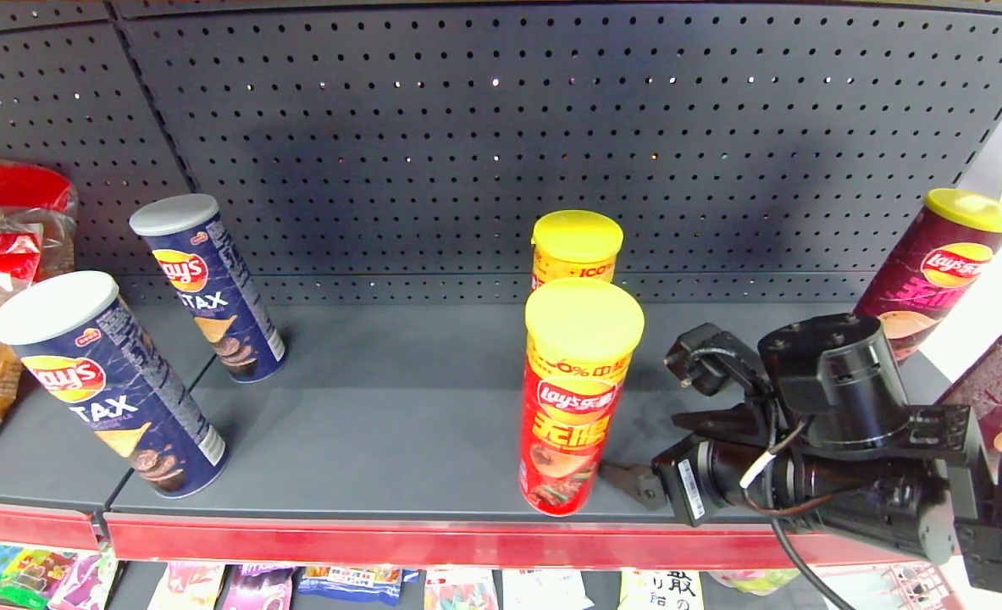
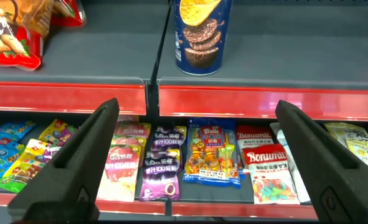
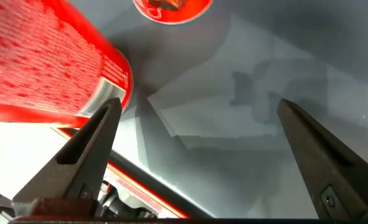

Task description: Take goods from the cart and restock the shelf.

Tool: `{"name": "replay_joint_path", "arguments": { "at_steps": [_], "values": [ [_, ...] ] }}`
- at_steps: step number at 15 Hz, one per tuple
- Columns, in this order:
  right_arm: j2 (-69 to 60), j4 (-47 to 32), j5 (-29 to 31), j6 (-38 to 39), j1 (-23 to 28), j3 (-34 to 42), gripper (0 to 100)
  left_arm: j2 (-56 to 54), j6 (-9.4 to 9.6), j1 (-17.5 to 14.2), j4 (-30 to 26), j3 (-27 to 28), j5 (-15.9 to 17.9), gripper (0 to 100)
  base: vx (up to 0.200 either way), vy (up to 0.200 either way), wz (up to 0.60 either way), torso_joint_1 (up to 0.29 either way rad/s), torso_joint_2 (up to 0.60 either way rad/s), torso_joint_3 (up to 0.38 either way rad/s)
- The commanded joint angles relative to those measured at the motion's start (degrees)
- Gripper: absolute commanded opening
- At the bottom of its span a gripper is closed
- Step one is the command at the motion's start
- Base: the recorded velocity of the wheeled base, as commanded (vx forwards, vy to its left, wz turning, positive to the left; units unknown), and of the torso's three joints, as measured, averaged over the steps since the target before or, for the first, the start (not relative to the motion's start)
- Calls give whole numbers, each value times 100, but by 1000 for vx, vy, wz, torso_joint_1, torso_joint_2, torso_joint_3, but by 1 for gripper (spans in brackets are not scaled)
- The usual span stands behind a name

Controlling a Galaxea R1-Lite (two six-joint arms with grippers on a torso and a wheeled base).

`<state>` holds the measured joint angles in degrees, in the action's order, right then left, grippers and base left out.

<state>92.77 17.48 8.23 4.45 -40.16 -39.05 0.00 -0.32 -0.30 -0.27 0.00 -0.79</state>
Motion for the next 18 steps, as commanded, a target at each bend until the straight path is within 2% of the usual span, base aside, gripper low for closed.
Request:
{"name": "replay_joint_path", "arguments": {
  "at_steps": [1, 3, 7, 8, 10, 11, 12, 13, 15, 17, 18],
  "values": [
    [-286, 1, 3, 3, 17, 90, 100, 9, -3, -5, 0, 0, -9, 100, 0, 0, 0, 0, 0, 0],
    [-954, -17, -14, -14, 17, 433, 100, 9, -3, -5, 0, 0, -9, 100, 0, 0, 0, 0, 0, 0],
    [-2984, -34, -313, -93, 34, 1813, 100, 9, -3, -5, 0, 0, 0, 100, 0, 0, 0, 0, 0, 0],
    [-4083, -43, -735, -445, 113, 2534, 100, 9, -3, -5, 0, 0, 0, 100, 0, 0, 0, 0, 0, 0],
    [-5348, -307, -1623, -849, 931, 3219, 100, 0, -3, -5, 0, 0, 0, 100, 0, 0, 0, 0, 0, 0],
    [-6131, -799, -2036, -920, 1563, 3369, 100, 0, -3, -5, 0, 0, -9, 100, 0, 0, 0, 0, 0, 0],
    [-6693, -1282, -2194, -928, 2056, 3377, 100, 9, -3, -5, 0, 0, -9, 100, 0, 0, 0, 0, 0, 0],
    [-7045, -1608, -2203, -928, 2390, 3369, 100, 0, -3, -5, 0, 0, -9, 100, 0, 0, 0, 0, 0, 0],
    [-8126, -2152, -2185, -1016, 3576, 3562, 100, 0, -3, -5, 0, 0, -9, 100, 0, 0, 0, 0, 0, 0],
    [-8644, -2144, -2097, -849, 3936, 3579, 100, 0, -3, -5, 0, 0, -9, 100, 0, 0, 0, 0, 0, 0],
    [-8908, -2135, -1957, -489, 4112, 3588, 100, 0, -3, -5, 0, 0, -9, 100, 0, 0, 0, 0, 0, 0]
  ]
}}
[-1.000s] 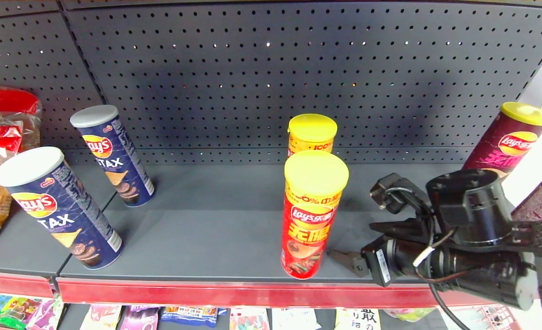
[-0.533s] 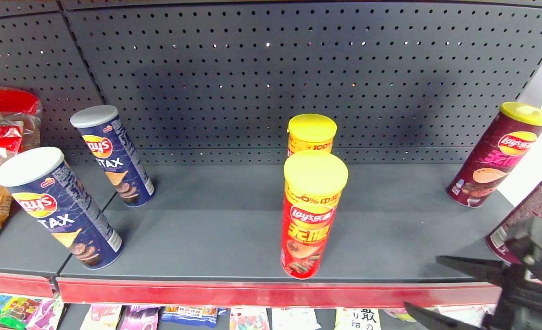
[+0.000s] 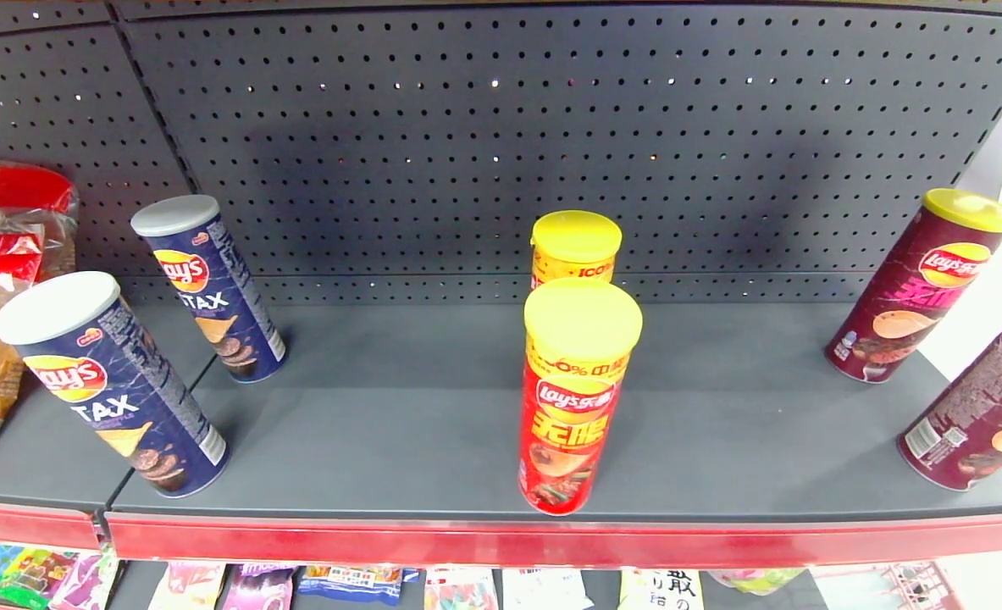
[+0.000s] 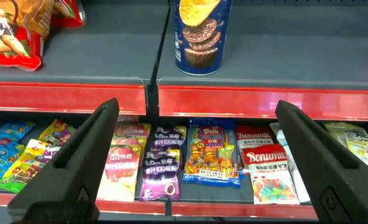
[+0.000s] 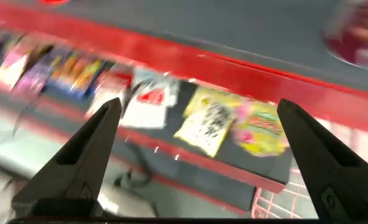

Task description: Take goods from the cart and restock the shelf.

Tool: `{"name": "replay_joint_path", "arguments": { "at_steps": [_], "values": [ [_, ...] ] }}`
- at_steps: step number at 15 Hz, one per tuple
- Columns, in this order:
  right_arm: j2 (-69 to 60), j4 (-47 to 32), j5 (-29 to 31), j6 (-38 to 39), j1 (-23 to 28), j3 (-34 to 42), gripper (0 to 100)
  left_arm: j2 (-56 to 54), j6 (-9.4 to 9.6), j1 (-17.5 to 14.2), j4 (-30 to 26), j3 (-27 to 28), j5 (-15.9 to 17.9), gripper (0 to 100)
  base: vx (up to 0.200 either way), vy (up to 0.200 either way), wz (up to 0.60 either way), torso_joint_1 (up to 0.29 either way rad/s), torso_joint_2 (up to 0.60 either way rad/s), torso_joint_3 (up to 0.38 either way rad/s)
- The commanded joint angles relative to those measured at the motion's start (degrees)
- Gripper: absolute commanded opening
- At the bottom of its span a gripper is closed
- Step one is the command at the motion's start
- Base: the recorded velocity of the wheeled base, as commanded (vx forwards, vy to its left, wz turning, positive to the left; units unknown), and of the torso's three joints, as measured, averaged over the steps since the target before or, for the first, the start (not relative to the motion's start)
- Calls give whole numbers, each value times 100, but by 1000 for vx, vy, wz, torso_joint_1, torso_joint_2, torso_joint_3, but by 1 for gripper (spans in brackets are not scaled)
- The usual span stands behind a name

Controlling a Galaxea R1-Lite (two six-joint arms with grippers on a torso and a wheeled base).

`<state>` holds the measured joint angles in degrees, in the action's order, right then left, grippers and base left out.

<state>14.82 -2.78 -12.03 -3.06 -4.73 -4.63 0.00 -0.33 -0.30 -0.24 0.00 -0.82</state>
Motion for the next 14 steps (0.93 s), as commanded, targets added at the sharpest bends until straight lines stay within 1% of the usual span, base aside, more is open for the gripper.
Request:
{"name": "replay_joint_path", "arguments": {
  "at_steps": [1, 2, 3, 5, 7, 14],
  "values": [
    [-1157, -109, 96, 315, 578, 147, 100, 0, -2, -5, -2, 0, 3, 100, 0, 0, 0, 0, 0, 0],
    [-1465, -74, 693, 438, 482, 164, 100, 9, -2, -5, -2, 0, -6, 100, 0, 0, 0, 0, 0, 0],
    [-1465, 14, 1326, 271, 473, 244, 100, 0, -2, 4, -2, 0, 3, 100, 0, 0, 0, 0, 0, 0],
    [-1474, 208, 1247, 359, 464, 437, 100, 0, -2, -5, -2, 0, -6, 100, 0, 0, 0, 0, 0, 0],
    [-1474, 287, 834, 297, 464, 463, 100, 9, -2, -5, -2, 0, 3, 100, 0, 0, 0, 0, 0, 0],
    [-1474, 287, 852, 332, 473, 463, 100, 0, -2, 4, -2, 0, -6, 100, 0, 0, 0, 0, 0, 0]
  ]
}}
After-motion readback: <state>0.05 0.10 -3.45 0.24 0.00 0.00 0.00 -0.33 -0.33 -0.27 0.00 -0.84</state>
